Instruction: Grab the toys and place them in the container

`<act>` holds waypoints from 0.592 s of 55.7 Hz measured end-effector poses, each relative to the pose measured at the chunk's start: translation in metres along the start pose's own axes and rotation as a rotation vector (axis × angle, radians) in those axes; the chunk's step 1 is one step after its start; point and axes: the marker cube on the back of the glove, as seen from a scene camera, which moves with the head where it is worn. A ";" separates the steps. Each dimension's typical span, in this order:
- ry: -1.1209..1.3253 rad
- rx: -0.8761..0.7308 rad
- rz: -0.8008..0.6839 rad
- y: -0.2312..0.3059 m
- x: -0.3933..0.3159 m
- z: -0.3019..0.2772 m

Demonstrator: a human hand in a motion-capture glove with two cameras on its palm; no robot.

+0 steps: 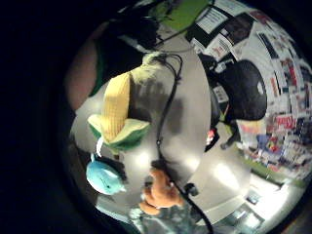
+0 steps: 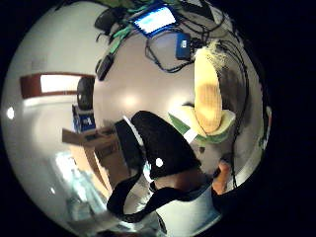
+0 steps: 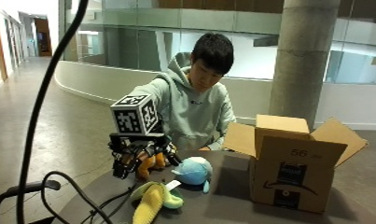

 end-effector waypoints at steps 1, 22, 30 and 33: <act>-0.005 -0.010 0.021 -0.001 -0.001 0.003; -0.054 -0.083 0.316 -0.008 -0.014 0.050; -0.075 -0.160 0.391 -0.013 -0.011 0.068; -0.089 -0.196 0.406 -0.014 -0.012 0.074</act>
